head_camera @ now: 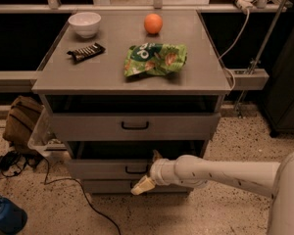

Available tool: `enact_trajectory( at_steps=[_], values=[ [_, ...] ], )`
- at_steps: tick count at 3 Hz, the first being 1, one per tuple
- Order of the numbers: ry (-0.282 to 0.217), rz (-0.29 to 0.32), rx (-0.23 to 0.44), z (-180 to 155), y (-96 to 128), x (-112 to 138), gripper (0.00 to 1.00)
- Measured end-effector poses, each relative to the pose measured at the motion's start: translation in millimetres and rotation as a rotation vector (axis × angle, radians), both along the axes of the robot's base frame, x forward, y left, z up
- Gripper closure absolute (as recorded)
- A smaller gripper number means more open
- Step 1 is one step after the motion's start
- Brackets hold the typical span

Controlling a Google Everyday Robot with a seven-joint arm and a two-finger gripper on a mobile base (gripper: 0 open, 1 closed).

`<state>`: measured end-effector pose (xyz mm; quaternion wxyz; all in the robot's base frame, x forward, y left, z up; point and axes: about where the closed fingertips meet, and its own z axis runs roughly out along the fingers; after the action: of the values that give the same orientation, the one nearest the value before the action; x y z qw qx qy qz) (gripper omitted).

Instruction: Open middle drawer

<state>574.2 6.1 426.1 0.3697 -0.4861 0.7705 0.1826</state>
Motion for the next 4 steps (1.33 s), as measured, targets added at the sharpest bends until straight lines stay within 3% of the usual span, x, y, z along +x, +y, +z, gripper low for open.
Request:
enact_trajectory(
  at_steps=[1, 2, 3, 4],
  values=[
    [-0.004, 0.016, -0.014, 4, 6, -3, 0.00],
    [0.023, 0.066, -0.041, 14, 15, -22, 0.00],
    [0.079, 0.131, -0.028, 37, 17, -79, 0.00],
    [0.080, 0.131, -0.028, 37, 16, -80, 0.00]
  ],
)
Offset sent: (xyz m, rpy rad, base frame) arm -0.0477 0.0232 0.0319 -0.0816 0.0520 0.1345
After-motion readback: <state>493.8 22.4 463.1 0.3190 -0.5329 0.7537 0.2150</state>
